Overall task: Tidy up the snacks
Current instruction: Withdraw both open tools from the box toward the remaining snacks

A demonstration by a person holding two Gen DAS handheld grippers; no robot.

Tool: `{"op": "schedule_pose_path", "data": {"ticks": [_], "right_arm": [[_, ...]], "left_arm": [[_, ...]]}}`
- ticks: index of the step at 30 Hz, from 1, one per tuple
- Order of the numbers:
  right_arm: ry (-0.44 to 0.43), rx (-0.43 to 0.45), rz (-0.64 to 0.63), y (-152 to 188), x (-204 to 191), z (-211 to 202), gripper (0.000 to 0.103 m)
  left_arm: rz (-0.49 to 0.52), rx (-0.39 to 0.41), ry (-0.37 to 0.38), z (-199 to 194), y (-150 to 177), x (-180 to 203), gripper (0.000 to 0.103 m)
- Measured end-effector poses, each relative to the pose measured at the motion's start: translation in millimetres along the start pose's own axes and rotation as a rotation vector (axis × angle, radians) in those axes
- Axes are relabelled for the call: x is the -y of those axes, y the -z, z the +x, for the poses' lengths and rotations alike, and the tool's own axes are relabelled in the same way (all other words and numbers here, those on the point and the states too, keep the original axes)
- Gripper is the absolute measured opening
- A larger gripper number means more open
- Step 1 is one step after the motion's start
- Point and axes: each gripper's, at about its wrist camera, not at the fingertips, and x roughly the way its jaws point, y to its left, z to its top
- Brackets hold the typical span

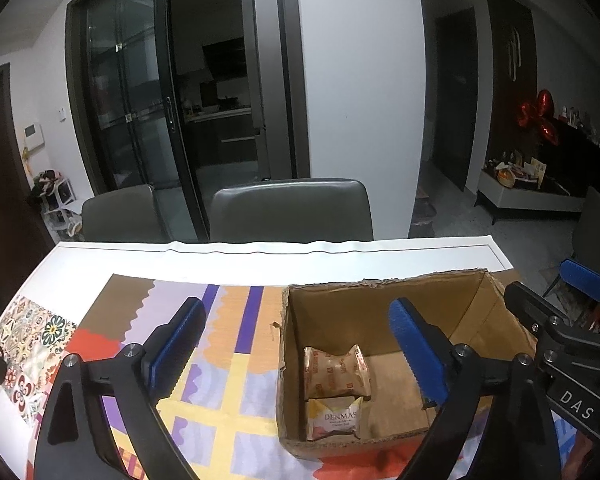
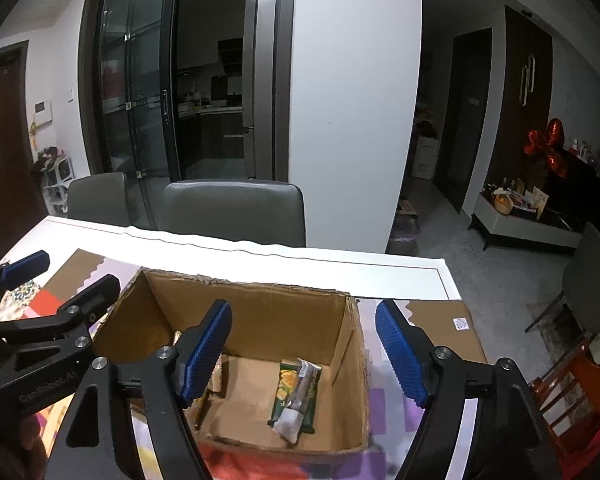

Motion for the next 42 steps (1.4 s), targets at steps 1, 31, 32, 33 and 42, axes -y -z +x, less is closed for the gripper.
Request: {"op": "schedule_pose_path", "data": {"ticks": [1,31,32,33,42], "right_arm": [[0.001,0.001,0.001,0.0,0.5,-2.3,0.075],[0.019,0.051,0.023,23.2,9.9,-83.5,0.075],[0.021,0.051,0.023,24.9,10.3,-85.8,0.075],[0.021,0.050,0.024,25.9,10.7,-87.7,0.075],[0.028,0.053,0.017,40.5,10.7,-106.3,0.075]], "left_arm": [[-0.001,0.001,0.000,-1.7,0.3,-0.3,0.095],[0.021,0.030,0.002,-69.3,26.3,-2.8,0.096],[0.022,0.031,0.002,-71.6,28.0,-3.5,0.096],[0.024,0.031,0.003,-73.5,29.5,-3.2,0.096],[0.033,0.028,0.008,-87.3,41.6,-3.7,0.096]]}}
